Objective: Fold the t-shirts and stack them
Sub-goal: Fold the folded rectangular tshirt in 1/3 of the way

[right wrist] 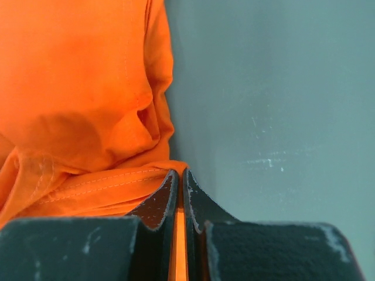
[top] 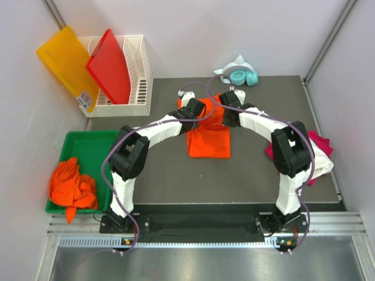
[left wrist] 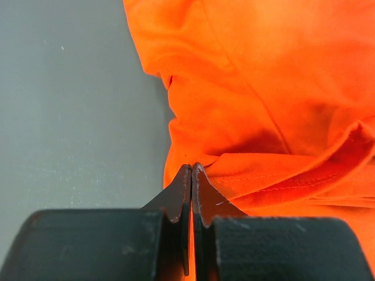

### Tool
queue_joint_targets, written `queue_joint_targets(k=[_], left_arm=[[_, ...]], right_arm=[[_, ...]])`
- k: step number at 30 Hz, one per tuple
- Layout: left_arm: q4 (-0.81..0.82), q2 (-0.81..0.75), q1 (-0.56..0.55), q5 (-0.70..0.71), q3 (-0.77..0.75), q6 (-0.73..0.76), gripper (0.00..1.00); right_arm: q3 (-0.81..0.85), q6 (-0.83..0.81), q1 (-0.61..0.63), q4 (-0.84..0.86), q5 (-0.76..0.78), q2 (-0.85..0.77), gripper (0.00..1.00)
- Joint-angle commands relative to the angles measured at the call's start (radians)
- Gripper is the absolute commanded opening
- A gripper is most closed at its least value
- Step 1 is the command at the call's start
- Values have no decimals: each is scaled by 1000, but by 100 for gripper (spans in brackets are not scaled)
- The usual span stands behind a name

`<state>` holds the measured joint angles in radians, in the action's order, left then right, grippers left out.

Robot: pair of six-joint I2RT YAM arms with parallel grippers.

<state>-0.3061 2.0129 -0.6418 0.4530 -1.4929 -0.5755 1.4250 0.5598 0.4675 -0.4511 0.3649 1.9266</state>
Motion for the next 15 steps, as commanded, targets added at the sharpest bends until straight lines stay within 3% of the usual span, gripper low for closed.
queue_joint_targets(k=[1,15], left_arm=[[-4,10,24,10,-32,9,0],[-31,60,51,19,-67,-4,0]], right_arm=[[57,-15,-23,11,11,34,0],[155,-28,-38,-8,11,133,0]])
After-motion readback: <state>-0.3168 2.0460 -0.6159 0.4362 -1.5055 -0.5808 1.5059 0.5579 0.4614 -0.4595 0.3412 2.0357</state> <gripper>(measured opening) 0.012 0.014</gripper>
